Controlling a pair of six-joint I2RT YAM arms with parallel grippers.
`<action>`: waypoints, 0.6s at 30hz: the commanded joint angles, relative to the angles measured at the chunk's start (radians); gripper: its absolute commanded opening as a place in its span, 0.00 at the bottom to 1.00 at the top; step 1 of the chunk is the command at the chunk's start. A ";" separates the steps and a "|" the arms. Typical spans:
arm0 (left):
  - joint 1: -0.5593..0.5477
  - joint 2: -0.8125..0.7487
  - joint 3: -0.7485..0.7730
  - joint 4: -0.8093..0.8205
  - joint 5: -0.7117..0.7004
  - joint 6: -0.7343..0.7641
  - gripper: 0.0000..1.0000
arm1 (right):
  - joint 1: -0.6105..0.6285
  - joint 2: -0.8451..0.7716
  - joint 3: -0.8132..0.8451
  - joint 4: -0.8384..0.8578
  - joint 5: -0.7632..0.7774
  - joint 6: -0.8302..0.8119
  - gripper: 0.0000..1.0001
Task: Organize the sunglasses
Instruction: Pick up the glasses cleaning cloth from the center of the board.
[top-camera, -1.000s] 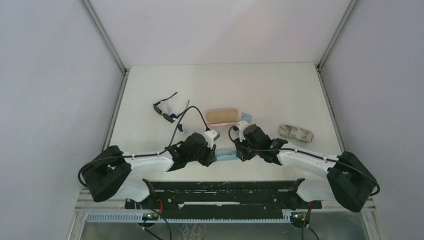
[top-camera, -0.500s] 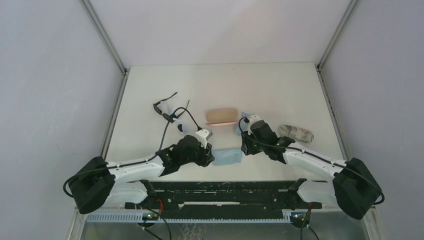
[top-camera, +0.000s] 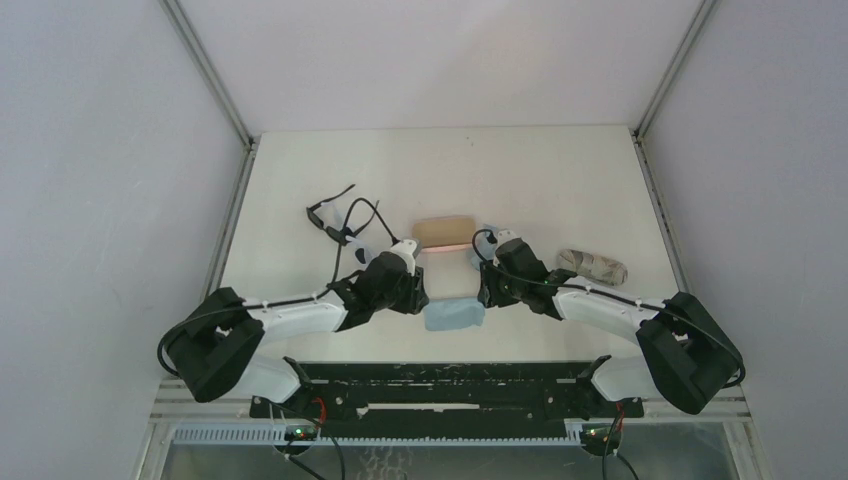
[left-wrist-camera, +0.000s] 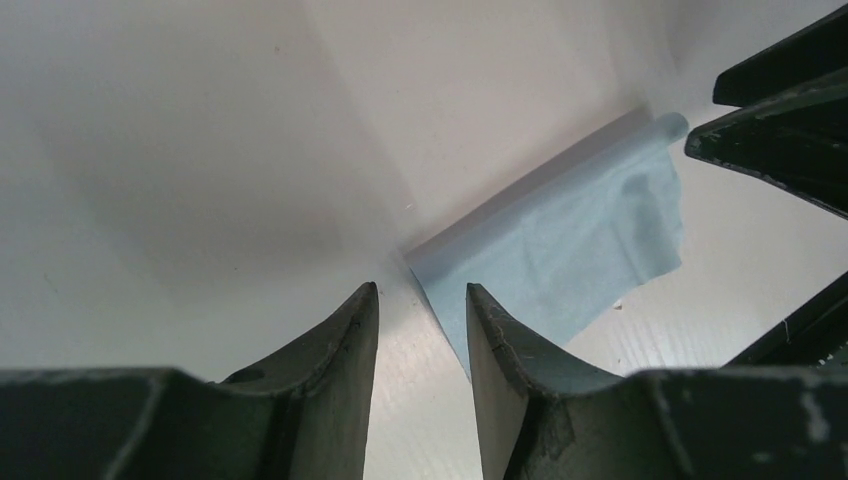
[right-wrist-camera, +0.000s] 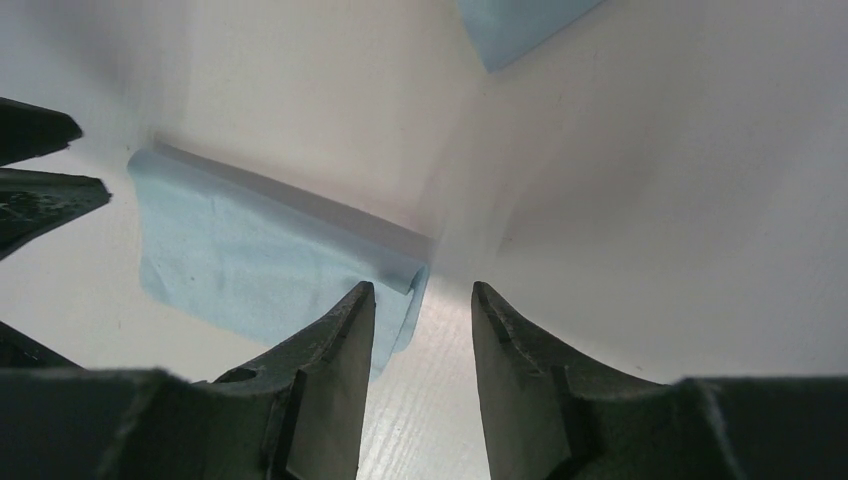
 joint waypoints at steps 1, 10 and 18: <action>0.004 0.055 0.055 0.016 0.014 -0.034 0.42 | -0.006 -0.003 0.015 0.059 -0.009 0.031 0.40; 0.004 0.119 0.076 0.050 0.067 -0.035 0.41 | -0.014 -0.013 0.015 0.045 -0.009 0.024 0.43; 0.004 0.131 0.076 0.065 0.096 -0.040 0.35 | -0.020 -0.018 0.016 0.043 -0.014 0.025 0.43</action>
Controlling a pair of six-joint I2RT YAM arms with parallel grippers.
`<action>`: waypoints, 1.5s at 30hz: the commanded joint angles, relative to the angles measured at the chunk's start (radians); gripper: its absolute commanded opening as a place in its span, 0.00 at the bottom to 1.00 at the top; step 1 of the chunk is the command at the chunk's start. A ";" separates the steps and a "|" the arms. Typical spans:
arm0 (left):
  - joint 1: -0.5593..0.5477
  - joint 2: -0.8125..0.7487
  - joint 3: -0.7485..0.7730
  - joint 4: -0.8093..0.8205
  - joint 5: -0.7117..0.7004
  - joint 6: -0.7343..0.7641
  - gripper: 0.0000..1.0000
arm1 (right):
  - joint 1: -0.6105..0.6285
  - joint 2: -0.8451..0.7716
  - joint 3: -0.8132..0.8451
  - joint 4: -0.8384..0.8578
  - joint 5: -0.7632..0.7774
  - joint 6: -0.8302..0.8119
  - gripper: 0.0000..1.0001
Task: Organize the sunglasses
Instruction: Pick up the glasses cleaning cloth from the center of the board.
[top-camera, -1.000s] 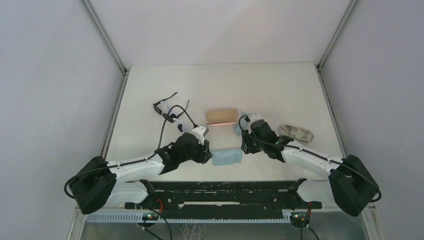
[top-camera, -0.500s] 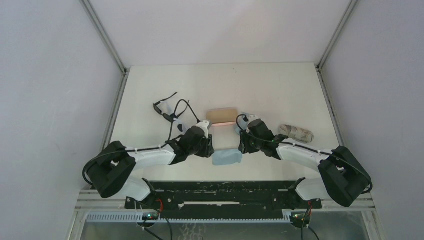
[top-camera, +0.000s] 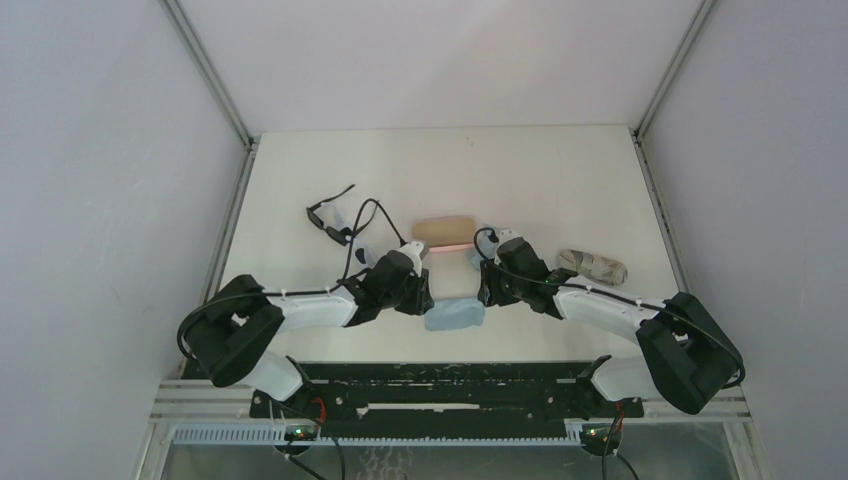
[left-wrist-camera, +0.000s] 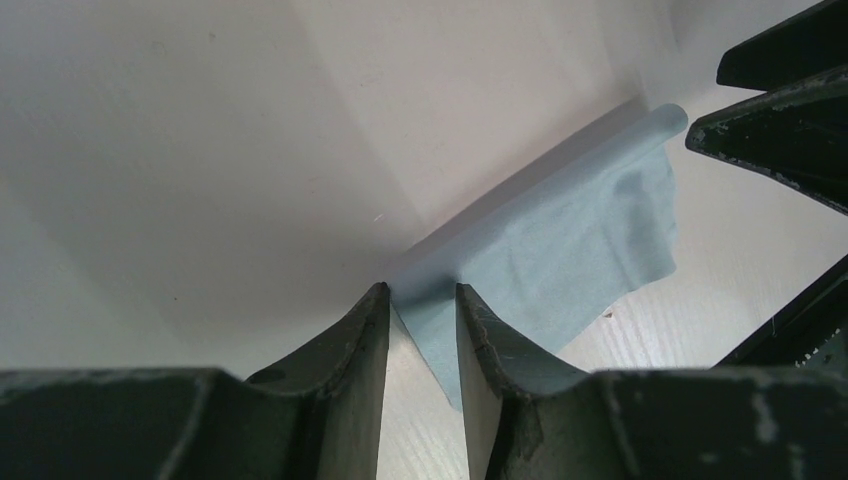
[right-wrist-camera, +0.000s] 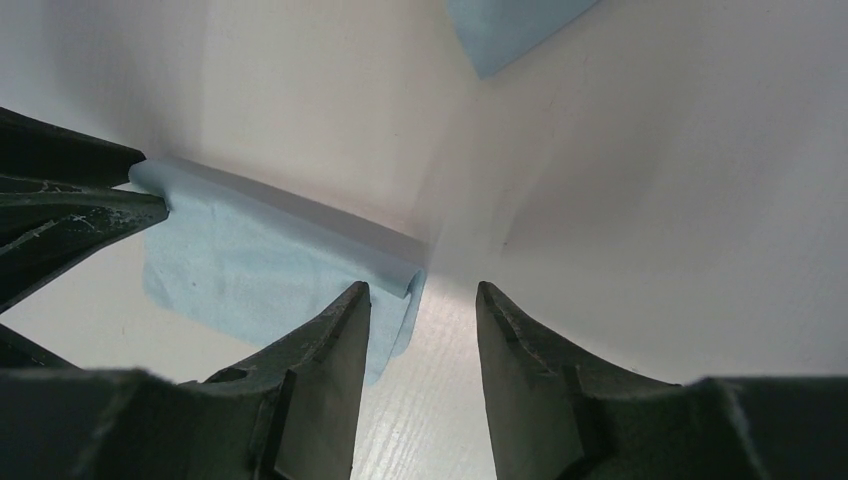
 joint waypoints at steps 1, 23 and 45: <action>0.004 0.005 0.038 0.022 0.027 -0.010 0.33 | -0.008 -0.019 0.015 0.033 -0.007 0.016 0.43; 0.004 0.001 0.042 0.025 0.029 -0.016 0.00 | -0.014 0.062 0.015 0.095 -0.119 0.049 0.35; 0.004 -0.066 0.027 0.036 0.034 -0.019 0.00 | -0.010 0.031 0.024 0.095 -0.085 0.007 0.01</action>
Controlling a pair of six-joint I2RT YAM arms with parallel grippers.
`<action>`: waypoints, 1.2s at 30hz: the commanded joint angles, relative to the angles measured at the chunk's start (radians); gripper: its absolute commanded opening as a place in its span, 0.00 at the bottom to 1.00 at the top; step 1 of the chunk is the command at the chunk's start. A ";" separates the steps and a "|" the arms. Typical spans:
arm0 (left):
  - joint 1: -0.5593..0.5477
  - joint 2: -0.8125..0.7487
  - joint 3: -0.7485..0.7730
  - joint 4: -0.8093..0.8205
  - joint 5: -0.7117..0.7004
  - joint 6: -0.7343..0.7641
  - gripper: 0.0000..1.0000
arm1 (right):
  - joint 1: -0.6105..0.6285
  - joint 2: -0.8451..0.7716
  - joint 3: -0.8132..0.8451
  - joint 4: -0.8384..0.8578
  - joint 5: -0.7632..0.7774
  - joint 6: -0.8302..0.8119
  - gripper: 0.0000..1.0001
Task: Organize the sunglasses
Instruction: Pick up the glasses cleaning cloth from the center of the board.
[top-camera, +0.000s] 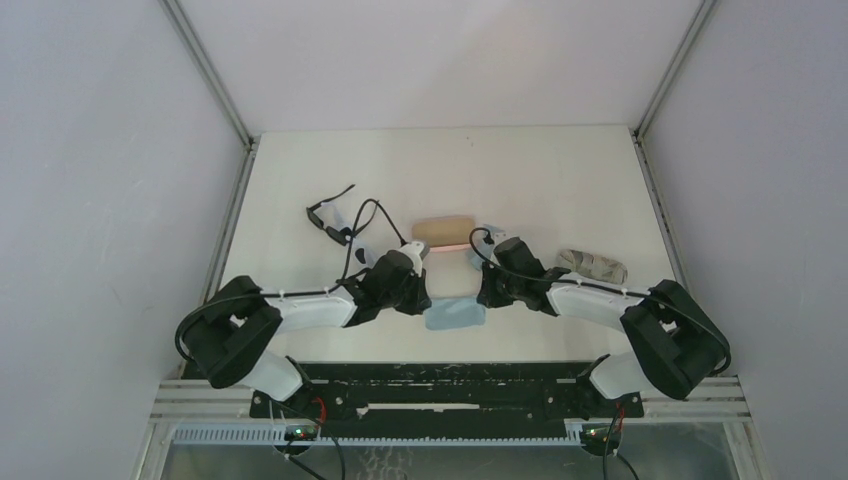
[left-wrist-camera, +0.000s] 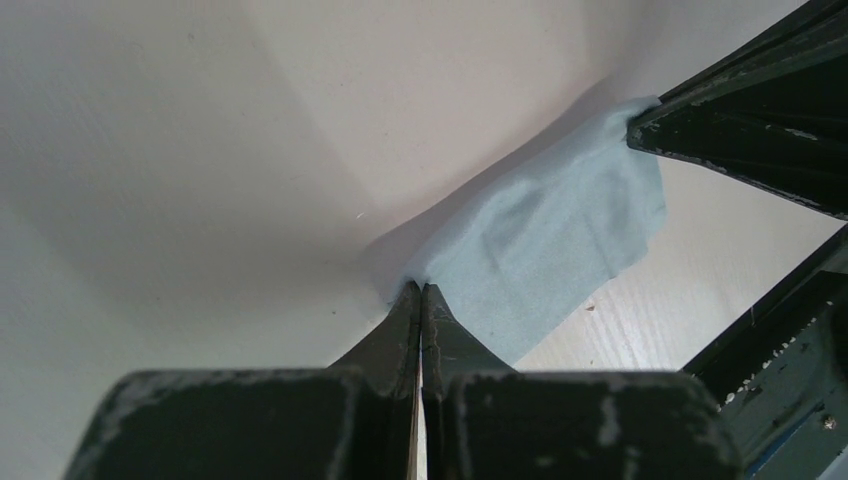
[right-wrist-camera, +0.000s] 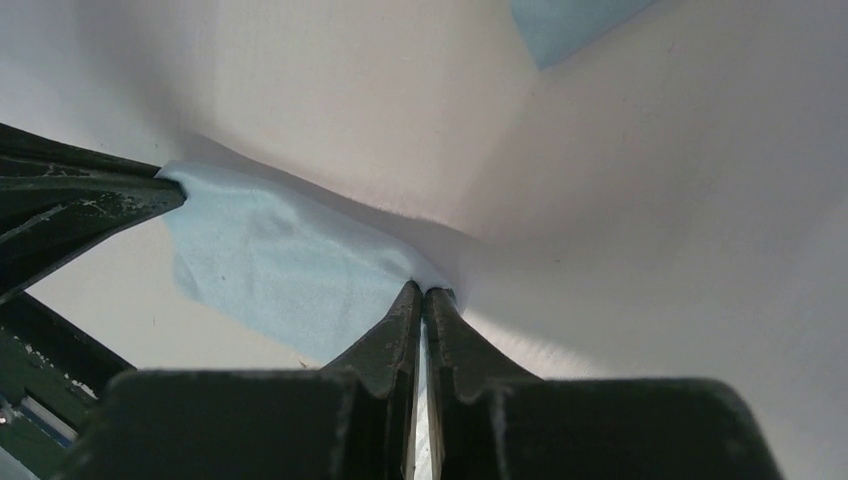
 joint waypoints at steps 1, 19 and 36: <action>0.004 -0.076 0.025 0.040 0.009 -0.013 0.00 | 0.001 -0.063 0.024 0.028 0.025 -0.028 0.00; 0.064 -0.150 0.058 0.022 -0.044 -0.026 0.00 | -0.030 -0.085 0.128 0.044 0.029 -0.088 0.00; 0.184 -0.039 0.251 -0.033 -0.016 0.019 0.00 | -0.131 0.108 0.346 0.037 -0.062 -0.150 0.00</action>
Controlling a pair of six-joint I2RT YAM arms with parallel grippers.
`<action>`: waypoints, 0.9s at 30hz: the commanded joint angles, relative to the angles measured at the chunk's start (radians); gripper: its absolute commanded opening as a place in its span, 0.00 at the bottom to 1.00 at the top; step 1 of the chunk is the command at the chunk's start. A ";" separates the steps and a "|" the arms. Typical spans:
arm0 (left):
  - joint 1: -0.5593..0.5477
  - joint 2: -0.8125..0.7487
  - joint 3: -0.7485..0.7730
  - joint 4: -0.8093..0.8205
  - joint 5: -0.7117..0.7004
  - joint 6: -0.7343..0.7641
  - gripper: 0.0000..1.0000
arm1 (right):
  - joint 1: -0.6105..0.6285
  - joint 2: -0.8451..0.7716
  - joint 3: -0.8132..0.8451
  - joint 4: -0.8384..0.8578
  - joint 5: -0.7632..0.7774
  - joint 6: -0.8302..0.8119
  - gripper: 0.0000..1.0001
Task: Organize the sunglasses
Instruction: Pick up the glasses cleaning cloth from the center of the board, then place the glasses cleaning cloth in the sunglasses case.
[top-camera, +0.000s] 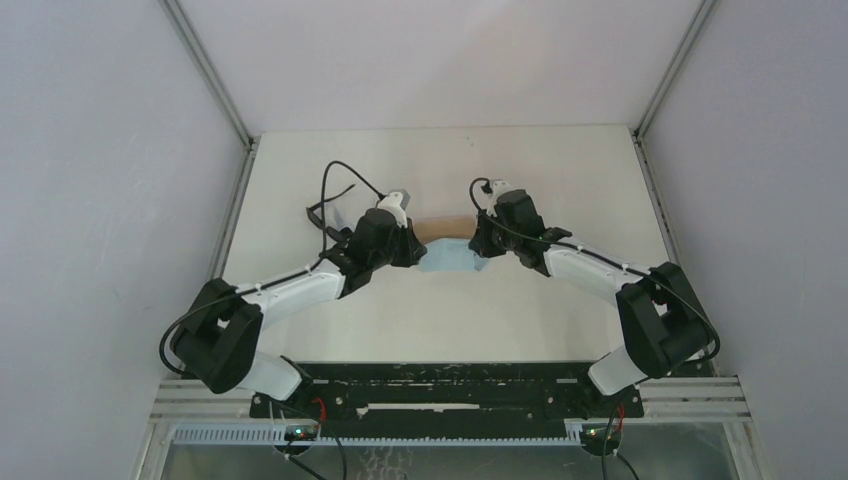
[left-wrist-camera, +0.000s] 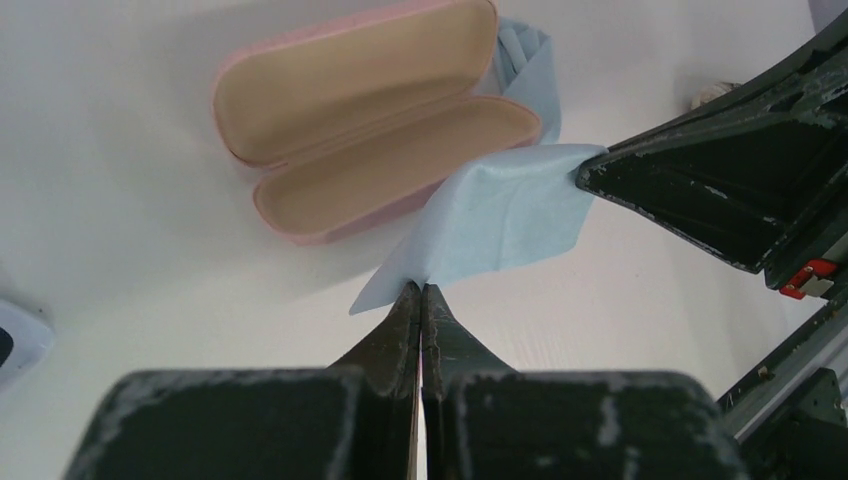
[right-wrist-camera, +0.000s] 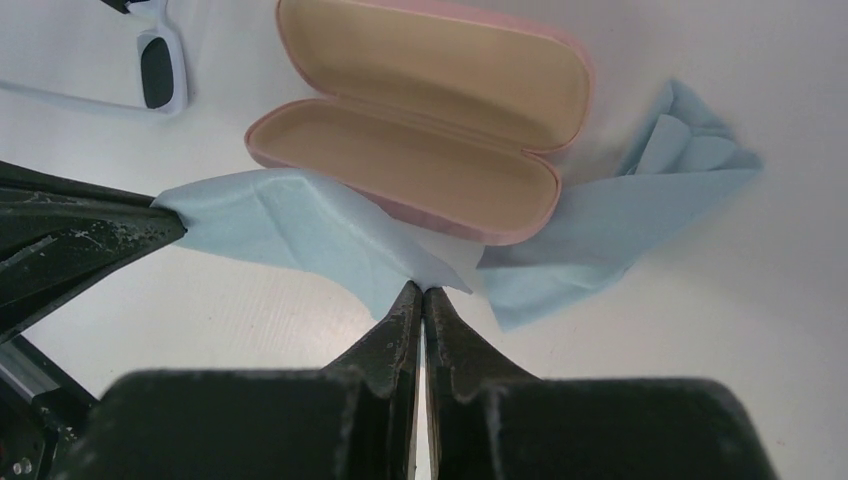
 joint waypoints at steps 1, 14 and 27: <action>0.022 0.032 0.077 -0.006 0.017 0.035 0.00 | -0.016 0.024 0.058 0.032 -0.034 -0.036 0.00; 0.030 0.046 0.100 -0.030 0.014 0.060 0.00 | -0.038 0.049 0.087 0.035 -0.049 -0.048 0.00; 0.075 0.133 0.177 -0.027 0.023 0.069 0.00 | -0.057 0.153 0.168 0.033 -0.079 -0.048 0.00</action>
